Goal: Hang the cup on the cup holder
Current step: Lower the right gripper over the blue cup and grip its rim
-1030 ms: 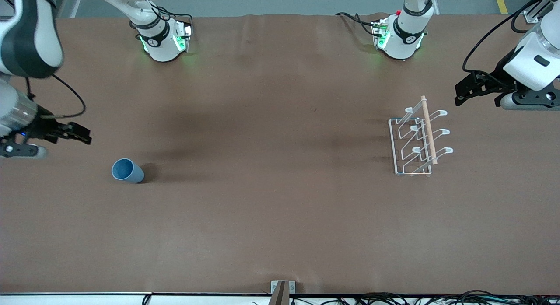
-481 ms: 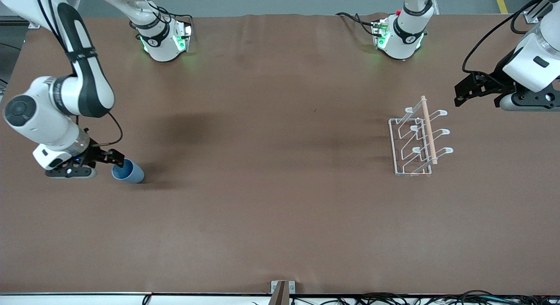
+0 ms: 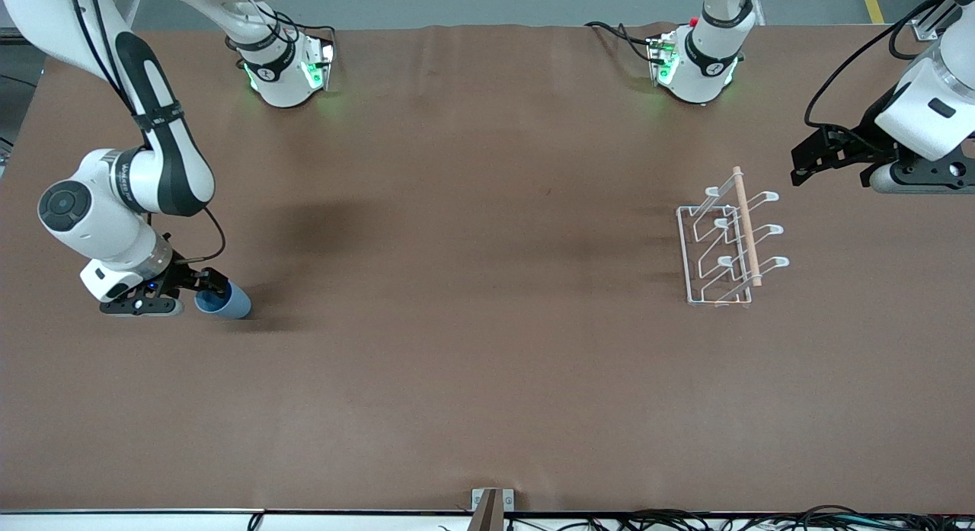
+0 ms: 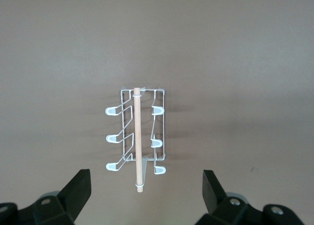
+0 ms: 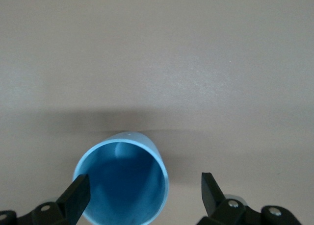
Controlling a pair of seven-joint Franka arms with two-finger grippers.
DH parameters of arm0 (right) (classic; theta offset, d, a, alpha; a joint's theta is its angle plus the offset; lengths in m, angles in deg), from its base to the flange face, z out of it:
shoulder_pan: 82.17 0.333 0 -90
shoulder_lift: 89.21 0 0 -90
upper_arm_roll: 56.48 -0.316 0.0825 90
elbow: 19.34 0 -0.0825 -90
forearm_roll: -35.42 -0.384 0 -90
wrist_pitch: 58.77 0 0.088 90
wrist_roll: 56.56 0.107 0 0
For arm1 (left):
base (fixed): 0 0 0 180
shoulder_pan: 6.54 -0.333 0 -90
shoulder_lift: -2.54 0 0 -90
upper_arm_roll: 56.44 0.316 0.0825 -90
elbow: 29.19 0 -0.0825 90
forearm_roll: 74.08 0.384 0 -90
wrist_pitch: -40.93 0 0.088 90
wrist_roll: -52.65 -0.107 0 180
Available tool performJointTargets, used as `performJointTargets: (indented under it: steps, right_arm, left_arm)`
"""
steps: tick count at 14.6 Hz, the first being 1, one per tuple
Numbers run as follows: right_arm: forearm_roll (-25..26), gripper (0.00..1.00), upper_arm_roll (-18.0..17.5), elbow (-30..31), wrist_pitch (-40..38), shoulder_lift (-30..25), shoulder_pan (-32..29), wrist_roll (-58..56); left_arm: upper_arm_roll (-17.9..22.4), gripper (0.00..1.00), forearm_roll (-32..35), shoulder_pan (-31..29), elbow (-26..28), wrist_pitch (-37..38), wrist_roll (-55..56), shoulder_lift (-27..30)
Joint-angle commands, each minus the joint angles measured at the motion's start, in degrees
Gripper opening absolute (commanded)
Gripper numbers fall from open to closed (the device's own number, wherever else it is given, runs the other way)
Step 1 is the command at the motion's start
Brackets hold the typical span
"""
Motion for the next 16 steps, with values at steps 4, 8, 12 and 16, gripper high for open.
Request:
performJointTargets:
  steps: [4, 8, 12, 16]
  right_arm:
    - [0.5, 1.00, -0.3, 0.7, 2.0, 1.9, -0.8, -0.7]
    - [0.5, 0.92, -0.3, 0.7, 2.5, 3.3, -0.9, -0.6]
    - [0.5, 0.31, -0.4, 0.7, 2.1, 3.6, -1.0, -0.5]
    - [0.5, 0.00, -0.4, 0.1, 1.6, 3.6, -1.3, -0.4]
  left_arm:
    - [-0.1, 1.00, 0.8, 0.2, 0.2, -0.4, 0.5, -0.1]
    - [-0.1, 1.00, 0.8, 0.2, 0.1, -0.4, -0.1, -0.2]
    - [-0.1, 1.00, 0.8, 0.3, 0.0, -0.4, -0.4, -0.8]
    - [-0.3, 1.00, 0.8, 0.3, 0.1, -0.4, -0.4, -0.8]
